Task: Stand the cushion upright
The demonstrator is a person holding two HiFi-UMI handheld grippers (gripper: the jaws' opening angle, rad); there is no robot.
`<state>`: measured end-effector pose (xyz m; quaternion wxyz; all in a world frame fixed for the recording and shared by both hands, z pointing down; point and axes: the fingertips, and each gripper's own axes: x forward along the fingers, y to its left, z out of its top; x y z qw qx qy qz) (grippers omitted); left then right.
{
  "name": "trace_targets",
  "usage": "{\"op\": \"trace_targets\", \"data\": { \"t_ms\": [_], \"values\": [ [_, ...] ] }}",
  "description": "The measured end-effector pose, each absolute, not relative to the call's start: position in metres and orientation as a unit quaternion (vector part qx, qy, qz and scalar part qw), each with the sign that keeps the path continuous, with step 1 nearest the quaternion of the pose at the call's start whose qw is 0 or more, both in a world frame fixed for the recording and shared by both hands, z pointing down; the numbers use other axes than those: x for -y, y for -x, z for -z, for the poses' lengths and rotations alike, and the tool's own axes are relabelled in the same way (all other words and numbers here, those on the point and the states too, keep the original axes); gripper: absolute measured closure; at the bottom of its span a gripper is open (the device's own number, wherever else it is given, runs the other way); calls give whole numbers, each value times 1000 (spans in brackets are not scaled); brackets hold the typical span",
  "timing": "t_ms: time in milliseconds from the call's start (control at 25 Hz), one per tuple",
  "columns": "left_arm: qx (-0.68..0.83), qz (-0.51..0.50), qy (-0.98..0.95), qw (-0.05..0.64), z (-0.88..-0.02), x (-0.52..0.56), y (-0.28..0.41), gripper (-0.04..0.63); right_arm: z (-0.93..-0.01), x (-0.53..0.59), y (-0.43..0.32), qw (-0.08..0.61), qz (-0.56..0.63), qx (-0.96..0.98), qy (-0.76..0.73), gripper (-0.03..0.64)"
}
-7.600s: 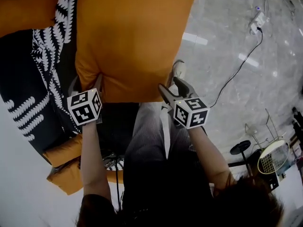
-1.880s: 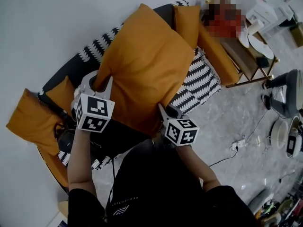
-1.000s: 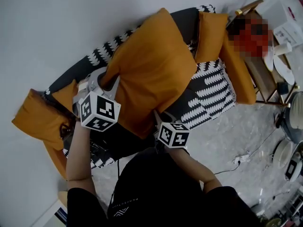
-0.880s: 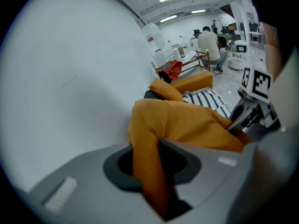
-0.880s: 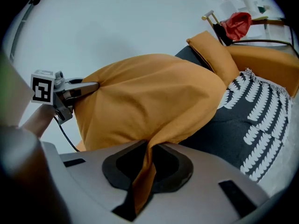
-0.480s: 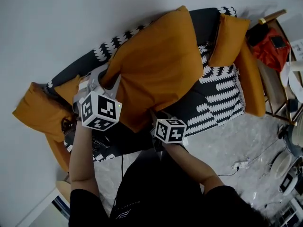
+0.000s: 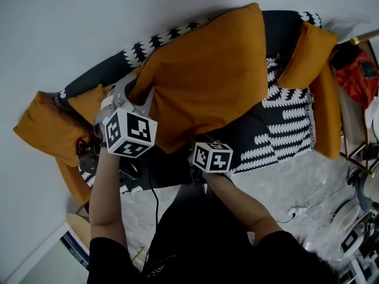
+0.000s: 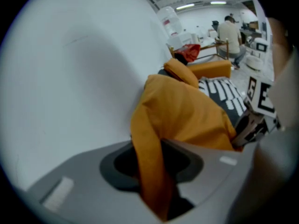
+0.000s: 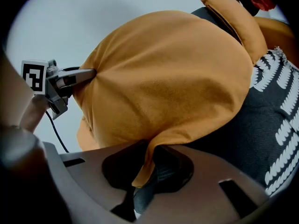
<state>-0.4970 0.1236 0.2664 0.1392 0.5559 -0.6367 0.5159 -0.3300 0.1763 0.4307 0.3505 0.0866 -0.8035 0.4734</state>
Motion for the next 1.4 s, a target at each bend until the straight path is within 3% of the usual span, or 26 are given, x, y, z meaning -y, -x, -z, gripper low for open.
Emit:
{"op": "trace_targets", "data": {
  "t_ms": [800, 1160, 1400],
  "values": [
    [660, -493, -536, 183, -328, -136, 545, 357, -501, -180, 367, 382, -500, 772, -90, 563],
    [642, -494, -546, 215, -362, -86, 527, 314, -543, -137, 349, 386, -549, 734, -105, 554],
    [653, -472, -547, 228, -367, -137, 529, 298, -552, -167, 344, 398, -537, 728, -151, 533]
  ]
}}
